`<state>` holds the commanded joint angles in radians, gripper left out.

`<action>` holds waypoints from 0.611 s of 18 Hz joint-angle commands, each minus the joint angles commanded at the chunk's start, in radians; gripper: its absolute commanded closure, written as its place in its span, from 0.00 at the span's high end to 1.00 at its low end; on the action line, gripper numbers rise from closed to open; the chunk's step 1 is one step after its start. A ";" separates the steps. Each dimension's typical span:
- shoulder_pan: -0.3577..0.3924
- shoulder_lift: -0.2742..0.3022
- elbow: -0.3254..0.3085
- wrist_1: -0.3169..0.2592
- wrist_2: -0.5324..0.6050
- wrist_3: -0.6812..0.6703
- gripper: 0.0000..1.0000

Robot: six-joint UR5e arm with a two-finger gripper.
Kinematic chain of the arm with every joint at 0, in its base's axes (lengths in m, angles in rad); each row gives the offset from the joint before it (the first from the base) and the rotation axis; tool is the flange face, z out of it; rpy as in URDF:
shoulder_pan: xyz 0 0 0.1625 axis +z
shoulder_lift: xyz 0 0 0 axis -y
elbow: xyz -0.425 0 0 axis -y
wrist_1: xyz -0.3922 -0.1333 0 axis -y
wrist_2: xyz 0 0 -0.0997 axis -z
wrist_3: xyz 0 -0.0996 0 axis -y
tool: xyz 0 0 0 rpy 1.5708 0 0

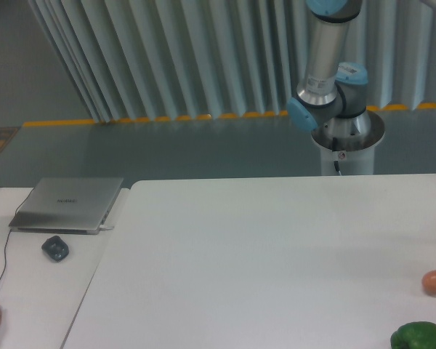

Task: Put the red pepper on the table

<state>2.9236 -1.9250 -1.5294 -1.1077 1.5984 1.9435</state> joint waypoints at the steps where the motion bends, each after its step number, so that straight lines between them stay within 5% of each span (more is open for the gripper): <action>1: 0.002 -0.017 0.002 0.023 0.002 0.014 1.00; 6: 0.035 -0.084 0.009 0.098 0.002 0.018 1.00; 11: 0.037 -0.098 0.009 0.109 0.002 -0.018 1.00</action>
<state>2.9606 -2.0233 -1.5202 -0.9986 1.5999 1.9252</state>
